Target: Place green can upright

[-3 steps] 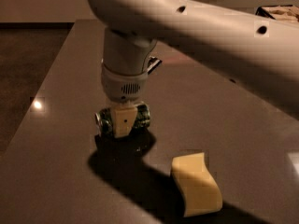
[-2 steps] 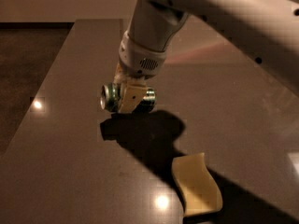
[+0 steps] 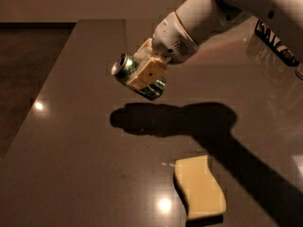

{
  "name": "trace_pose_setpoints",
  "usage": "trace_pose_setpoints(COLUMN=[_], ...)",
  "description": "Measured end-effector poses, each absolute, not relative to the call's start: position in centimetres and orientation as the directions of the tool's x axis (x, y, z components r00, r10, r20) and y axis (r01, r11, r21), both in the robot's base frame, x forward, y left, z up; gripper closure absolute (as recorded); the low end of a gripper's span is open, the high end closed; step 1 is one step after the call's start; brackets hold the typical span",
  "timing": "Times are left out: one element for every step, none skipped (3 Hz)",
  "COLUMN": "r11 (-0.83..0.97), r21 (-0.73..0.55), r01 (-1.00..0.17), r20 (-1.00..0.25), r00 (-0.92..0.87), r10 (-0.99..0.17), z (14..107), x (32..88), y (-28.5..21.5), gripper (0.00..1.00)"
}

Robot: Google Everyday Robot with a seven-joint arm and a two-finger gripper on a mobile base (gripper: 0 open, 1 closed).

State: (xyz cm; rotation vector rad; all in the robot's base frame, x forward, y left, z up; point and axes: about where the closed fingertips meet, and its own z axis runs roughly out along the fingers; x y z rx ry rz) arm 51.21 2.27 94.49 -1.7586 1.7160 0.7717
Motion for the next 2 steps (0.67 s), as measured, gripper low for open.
trace_pose_setpoints(r11=[0.118, 0.231], r21=[0.019, 0.038], r01=[-0.993, -0.972], r20=[-0.836, -0.904], r00=[-0.081, -0.132], r10=[-0.543, -0.407], z=[94.7, 94.0], x=[52.8, 54.3], y=[0.5, -1.3], gripper=[1.0, 1.0])
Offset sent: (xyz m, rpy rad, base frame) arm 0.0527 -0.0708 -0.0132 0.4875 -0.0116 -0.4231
